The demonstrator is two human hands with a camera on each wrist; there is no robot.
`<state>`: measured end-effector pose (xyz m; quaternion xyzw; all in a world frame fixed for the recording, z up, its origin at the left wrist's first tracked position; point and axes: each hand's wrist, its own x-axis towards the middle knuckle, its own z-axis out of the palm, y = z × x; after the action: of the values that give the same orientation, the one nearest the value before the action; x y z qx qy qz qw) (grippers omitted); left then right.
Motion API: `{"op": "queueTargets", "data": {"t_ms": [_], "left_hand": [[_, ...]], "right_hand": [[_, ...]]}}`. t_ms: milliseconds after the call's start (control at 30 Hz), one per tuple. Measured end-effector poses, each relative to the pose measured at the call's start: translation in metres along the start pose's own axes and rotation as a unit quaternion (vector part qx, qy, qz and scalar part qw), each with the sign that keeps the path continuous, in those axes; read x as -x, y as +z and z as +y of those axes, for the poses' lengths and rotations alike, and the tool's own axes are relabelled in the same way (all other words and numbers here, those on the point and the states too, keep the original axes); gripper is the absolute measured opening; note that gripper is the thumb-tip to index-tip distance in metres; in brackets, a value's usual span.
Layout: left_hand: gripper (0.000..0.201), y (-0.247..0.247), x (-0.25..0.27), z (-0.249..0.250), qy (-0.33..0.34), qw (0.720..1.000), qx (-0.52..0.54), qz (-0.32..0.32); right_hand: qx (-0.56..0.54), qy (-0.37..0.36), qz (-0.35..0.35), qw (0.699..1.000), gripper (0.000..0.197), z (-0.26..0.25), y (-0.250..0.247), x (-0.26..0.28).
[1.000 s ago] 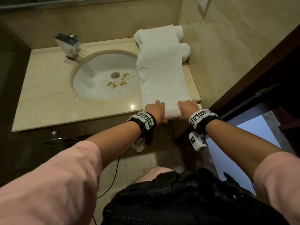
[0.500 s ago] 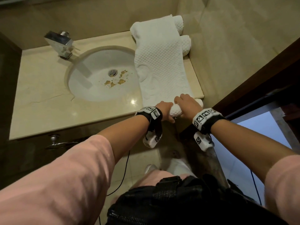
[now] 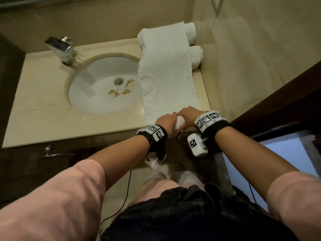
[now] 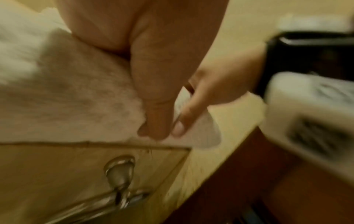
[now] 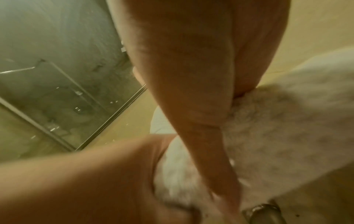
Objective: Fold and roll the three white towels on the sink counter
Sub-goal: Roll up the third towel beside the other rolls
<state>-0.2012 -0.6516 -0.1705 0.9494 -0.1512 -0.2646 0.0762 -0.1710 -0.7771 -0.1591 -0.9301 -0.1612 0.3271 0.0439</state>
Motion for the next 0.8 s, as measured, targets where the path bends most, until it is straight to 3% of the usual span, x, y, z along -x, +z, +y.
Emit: {"op": "queueTargets", "data": {"t_ms": [100,167,233,267,400,467,567,667,800], "left_hand": [[0.060,-0.021,-0.016,-0.004,-0.008,0.997,0.008,-0.079],[0.059,-0.032,-0.023,-0.007,-0.012,0.991,0.028,-0.134],[0.047,-0.037,-0.026,-0.006,-0.008,0.984,0.033,-0.175],[0.047,-0.038,-0.025,-0.004,-0.009,0.987,0.028,-0.159],[0.063,-0.019,-0.010,0.010,-0.043,0.998,-0.036,0.013],[0.060,-0.013,-0.002,0.011,-0.042,0.996,-0.058,0.051],[0.050,-0.018,-0.010,0.002,-0.023,1.000,-0.007,0.006],[0.046,-0.032,-0.021,-0.005,-0.007,0.997,-0.010,-0.083],[0.032,-0.040,-0.030,-0.007,-0.017,0.993,-0.014,-0.114]], "right_hand": [[0.047,0.007,0.112,0.993,0.065,-0.002,0.018,0.004],[0.059,0.004,0.182,0.981,0.060,-0.002,0.029,0.007],[0.060,0.014,0.192,0.979,0.049,0.000,0.029,0.006],[0.063,0.020,0.177,0.982,0.046,0.001,0.024,0.004],[0.049,0.017,0.070,0.996,0.036,0.000,0.000,-0.003],[0.026,0.010,0.028,0.999,0.035,0.000,-0.006,-0.005],[0.045,0.010,0.046,0.998,0.049,-0.002,-0.001,-0.007],[0.056,0.029,0.133,0.989,0.061,-0.005,0.015,-0.005],[0.058,0.027,0.174,0.983,0.044,-0.002,0.012,-0.005]]}}
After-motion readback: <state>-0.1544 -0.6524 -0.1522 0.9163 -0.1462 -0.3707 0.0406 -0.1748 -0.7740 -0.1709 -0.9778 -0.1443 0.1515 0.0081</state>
